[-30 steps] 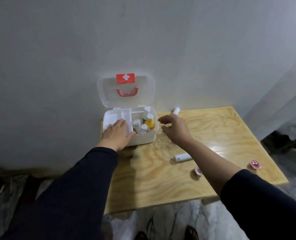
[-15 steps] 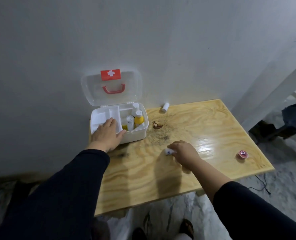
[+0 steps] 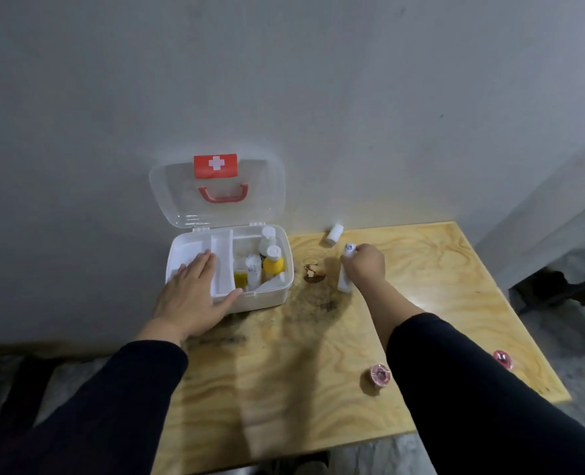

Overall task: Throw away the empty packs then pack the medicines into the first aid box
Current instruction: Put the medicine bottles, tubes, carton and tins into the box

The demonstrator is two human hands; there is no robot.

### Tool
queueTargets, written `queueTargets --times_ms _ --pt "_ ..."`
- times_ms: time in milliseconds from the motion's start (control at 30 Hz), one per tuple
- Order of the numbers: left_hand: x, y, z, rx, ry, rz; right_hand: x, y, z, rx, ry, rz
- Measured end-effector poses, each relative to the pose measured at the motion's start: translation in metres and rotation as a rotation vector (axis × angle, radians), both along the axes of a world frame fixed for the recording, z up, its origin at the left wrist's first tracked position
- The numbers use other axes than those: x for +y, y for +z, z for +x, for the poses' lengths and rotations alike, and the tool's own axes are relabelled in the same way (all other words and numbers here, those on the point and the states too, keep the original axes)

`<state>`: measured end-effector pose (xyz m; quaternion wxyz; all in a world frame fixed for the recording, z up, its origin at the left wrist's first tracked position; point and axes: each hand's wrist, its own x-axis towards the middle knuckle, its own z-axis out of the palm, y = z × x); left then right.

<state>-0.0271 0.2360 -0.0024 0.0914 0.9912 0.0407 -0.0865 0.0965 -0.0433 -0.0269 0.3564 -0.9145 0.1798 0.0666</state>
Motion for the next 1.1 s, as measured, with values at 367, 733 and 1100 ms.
queueTargets --times_ms 367,733,1100 --pt "0.001 -0.009 -0.002 -0.071 0.028 0.017 0.018 -0.008 0.063 0.088 -0.064 -0.028" --pt "-0.003 -0.004 -0.003 -0.064 0.040 0.021 0.028 -0.011 0.038 0.004 0.089 -0.130" --pt "0.001 0.013 -0.015 -0.072 0.172 -0.039 0.043 0.088 -0.011 -0.177 0.222 0.024"
